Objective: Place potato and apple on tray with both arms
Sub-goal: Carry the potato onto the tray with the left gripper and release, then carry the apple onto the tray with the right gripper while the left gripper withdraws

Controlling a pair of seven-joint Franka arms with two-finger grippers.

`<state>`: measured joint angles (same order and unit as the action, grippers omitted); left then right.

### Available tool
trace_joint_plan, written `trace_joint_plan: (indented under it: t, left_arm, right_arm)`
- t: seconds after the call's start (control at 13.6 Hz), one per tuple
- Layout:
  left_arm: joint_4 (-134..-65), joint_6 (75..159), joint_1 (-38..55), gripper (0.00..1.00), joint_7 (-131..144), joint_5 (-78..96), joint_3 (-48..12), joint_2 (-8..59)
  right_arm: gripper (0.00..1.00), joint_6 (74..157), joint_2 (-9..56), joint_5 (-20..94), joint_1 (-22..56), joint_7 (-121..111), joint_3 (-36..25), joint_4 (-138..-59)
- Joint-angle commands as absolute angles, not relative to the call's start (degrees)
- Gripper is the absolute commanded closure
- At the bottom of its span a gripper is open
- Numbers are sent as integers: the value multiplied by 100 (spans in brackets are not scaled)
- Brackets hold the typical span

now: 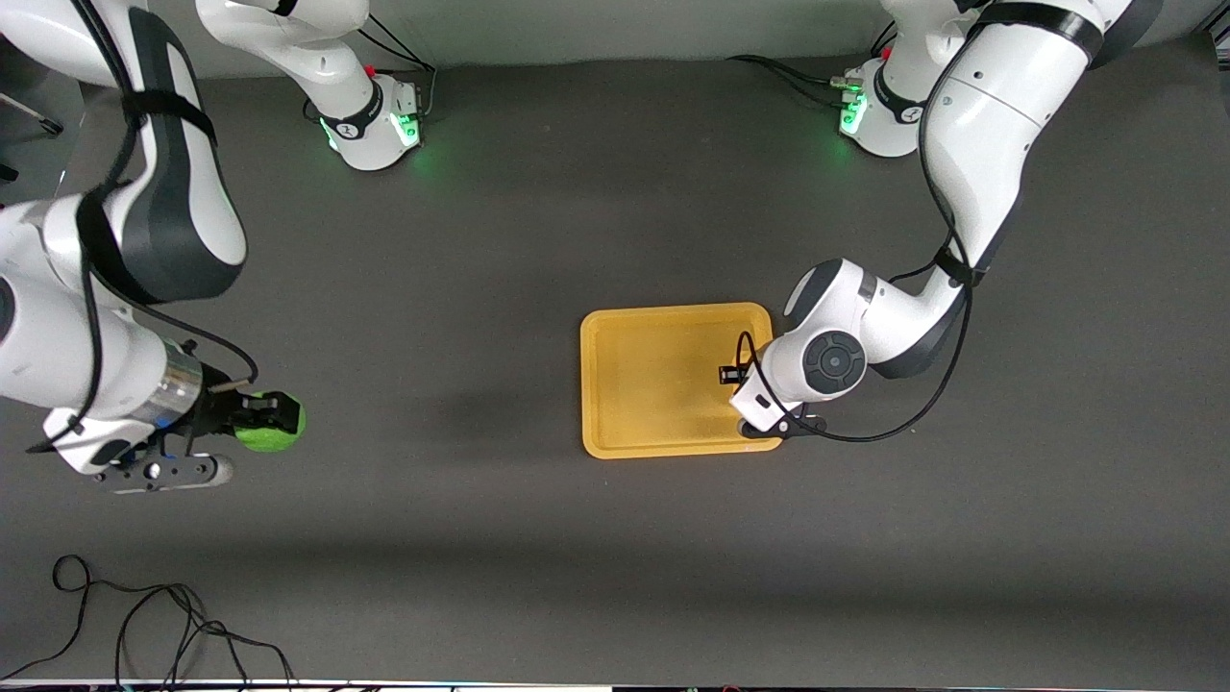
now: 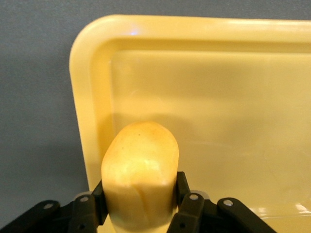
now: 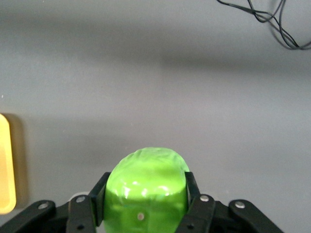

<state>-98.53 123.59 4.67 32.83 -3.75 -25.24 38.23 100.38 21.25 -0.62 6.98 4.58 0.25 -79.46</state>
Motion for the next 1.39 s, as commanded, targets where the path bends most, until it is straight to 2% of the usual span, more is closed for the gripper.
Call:
trace_joint_plan:
  t: [0.0,0.07,0.15,0.44,0.59,0.88,1.03,1.32]
  left_arm:
    - [-9984,12357,483,52,3393,-475,-2479,3761]
    - [-9984,12349,483,12,3375,-483,-2479,3762]
    - [-9984,12331,492,1,3384,-483,-2479,3762]
    - [-9897,12218,308,0,3349,-483,-2479,3578]
    - [-9722,11579,-86,0,3235,-510,-2479,3201]
    - [-9694,10602,-965,0,1875,-781,-2461,2085]
    - [-9694,10442,-1457,0,1190,-835,-2470,1628]
    - [-9712,10029,-1985,0,-270,-634,-2461,801]
  right_arm:
    - [67,10089,1461,9,729,501,0,-8751]
    - [67,10107,1268,26,729,518,0,-9032]
    - [67,10142,1074,26,729,519,0,-9287]
    - [67,10616,300,35,738,536,-9,-10396]
    - [67,10635,299,35,834,920,52,-10424]
    - [68,11143,657,18,2018,2422,35,-10293]
    - [69,11232,1297,-18,2686,3038,44,-9611]
    - [71,10927,3089,-70,3777,4821,44,-7309]
